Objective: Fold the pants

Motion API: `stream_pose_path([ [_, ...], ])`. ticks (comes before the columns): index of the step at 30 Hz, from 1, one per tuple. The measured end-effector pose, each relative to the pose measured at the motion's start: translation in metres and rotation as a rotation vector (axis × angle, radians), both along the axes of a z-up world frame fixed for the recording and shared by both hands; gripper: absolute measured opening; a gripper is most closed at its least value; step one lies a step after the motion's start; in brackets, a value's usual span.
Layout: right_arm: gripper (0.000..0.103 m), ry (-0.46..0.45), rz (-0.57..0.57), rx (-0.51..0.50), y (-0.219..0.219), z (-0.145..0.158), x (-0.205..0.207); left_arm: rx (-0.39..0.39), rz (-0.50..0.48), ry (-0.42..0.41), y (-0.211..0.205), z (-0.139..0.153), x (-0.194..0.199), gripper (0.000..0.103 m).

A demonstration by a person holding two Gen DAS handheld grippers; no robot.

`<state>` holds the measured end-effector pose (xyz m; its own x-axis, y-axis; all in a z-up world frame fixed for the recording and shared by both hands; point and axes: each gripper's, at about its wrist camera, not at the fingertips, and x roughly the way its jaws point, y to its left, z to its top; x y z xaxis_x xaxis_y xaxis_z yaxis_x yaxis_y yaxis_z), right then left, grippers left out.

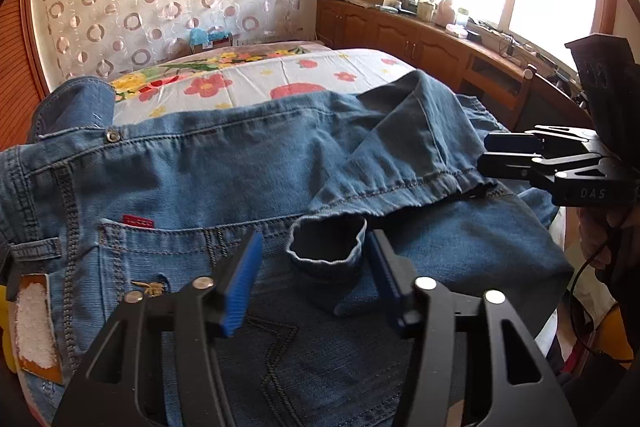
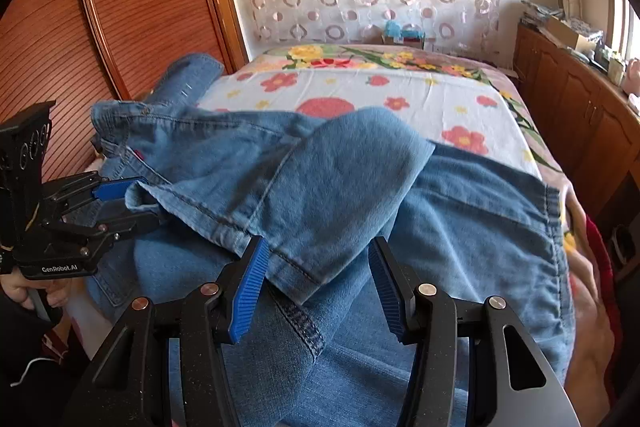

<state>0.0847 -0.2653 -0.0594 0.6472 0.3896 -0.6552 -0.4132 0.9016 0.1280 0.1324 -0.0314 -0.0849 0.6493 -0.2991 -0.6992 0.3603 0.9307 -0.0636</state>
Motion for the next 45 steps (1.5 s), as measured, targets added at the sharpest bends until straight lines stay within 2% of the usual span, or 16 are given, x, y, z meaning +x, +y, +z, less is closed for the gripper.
stream_pose_path([
  [7,0.054,0.048,0.006,0.032,0.001,-0.006,0.004,0.007,-0.016,0.009,-0.004,-0.006,0.004,0.037],
  [11,0.054,0.053,0.013,0.034,0.002,-0.006,0.008,0.008,-0.017,0.002,-0.005,-0.005,0.005,0.036],
  [14,0.054,0.052,0.020,0.037,0.003,-0.007,0.012,0.006,-0.018,-0.001,-0.005,-0.005,0.007,0.024],
  [15,0.042,0.048,0.022,0.041,0.003,-0.007,0.012,0.005,-0.019,-0.002,-0.004,-0.005,0.006,0.019],
  [17,0.024,0.041,0.026,0.039,0.000,-0.007,0.013,0.019,-0.012,-0.010,-0.005,-0.004,0.006,0.017],
  [19,0.016,0.027,0.033,0.043,0.000,-0.007,0.014,0.020,-0.018,-0.012,-0.005,-0.003,0.005,0.010],
  [20,0.008,0.023,0.043,0.050,0.000,-0.006,0.014,0.014,-0.023,-0.015,-0.005,-0.002,0.004,0.008],
  [22,0.006,0.013,0.054,0.048,-0.001,-0.003,0.014,0.003,-0.029,-0.032,-0.005,0.004,-0.001,0.007],
  [26,0.005,-0.060,0.080,0.077,-0.003,0.023,0.008,-0.045,-0.040,-0.093,0.001,0.030,-0.020,0.006],
  [31,0.005,-0.185,0.110,0.093,-0.005,0.081,-0.001,-0.108,-0.044,-0.176,0.016,0.074,-0.048,0.006],
  [36,0.005,-0.289,0.178,0.098,0.018,0.131,-0.011,-0.146,-0.017,-0.236,0.043,0.113,-0.071,0.006],
  [40,0.005,-0.311,0.244,0.108,0.048,0.149,-0.010,-0.145,0.017,-0.259,0.064,0.128,-0.090,0.006],
  [45,0.005,-0.272,0.322,0.136,0.089,0.150,0.004,-0.141,0.092,-0.237,0.099,0.120,-0.103,0.006],
])
